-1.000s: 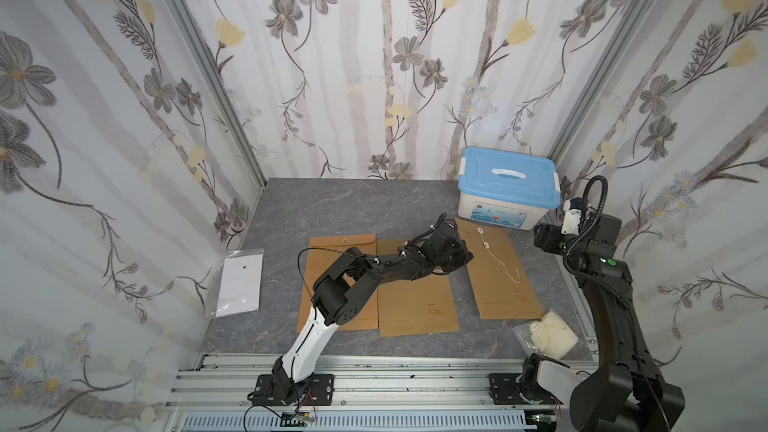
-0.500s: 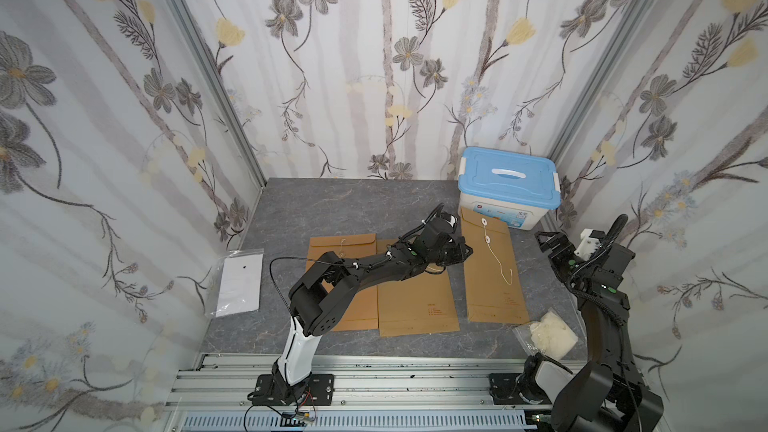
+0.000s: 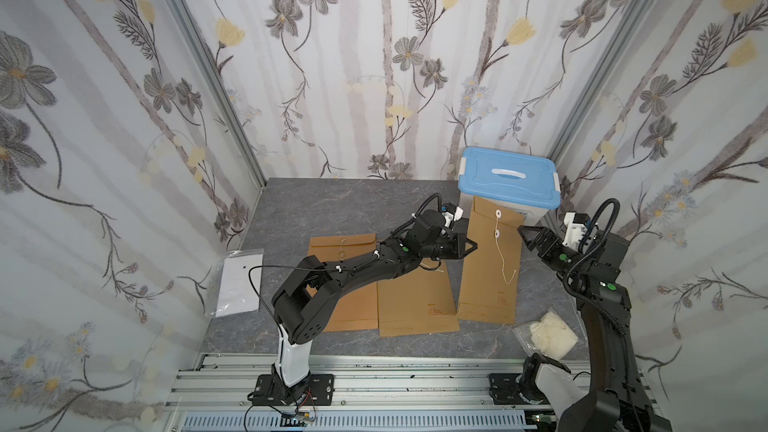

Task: Close the mouth of the file bag
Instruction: Pick up the file bag from the center of the board.

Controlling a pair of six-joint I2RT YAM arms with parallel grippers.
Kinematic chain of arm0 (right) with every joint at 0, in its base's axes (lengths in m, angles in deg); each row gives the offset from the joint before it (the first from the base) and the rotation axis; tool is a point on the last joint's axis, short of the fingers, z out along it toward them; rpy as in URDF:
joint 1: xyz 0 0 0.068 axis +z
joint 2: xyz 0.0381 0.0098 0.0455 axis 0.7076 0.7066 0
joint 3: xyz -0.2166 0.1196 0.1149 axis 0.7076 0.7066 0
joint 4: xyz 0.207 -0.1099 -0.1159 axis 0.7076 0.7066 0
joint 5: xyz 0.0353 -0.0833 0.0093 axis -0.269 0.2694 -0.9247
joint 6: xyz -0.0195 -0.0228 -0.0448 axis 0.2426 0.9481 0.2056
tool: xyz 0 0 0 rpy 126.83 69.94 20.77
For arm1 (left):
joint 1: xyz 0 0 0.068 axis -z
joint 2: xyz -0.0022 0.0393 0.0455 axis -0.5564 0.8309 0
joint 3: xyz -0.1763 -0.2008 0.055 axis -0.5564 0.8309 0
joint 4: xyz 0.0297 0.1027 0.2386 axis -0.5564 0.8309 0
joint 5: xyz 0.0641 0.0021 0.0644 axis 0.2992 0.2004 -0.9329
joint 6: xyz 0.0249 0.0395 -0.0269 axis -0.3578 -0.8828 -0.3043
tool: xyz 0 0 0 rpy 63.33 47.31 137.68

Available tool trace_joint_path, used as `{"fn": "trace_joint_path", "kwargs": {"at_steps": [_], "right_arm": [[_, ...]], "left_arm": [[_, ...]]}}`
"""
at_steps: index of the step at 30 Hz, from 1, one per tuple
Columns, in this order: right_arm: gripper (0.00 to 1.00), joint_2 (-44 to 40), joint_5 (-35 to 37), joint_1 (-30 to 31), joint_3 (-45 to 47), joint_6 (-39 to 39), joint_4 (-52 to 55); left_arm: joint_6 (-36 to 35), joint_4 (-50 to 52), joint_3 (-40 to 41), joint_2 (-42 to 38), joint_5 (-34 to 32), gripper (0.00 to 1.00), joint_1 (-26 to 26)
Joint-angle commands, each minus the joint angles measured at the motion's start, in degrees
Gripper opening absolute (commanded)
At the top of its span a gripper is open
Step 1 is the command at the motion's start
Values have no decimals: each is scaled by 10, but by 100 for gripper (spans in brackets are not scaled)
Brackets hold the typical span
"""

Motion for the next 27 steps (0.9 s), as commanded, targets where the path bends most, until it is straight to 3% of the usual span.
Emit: {"fn": "trace_joint_path", "kwargs": {"at_steps": [1,10,19,22,27], "right_arm": [[100,-10,-28,2,-1,18,-50],[100,-37,-3,5,3,15,-84],[97,33,-74,13,-82,-12,-160],[96,56,-99,39,-127,19,-142],[96,90,-102,71,-170,61,-94]], "left_arm": [[-14,-96,14,-22,68,0,-14],[15,-167,41,-69,150,0,-71],[50,-211,56,-114,216,0,-137],[81,-259,64,-119,243,0,-156],[77,-252,62,-132,271,0,-171]]}}
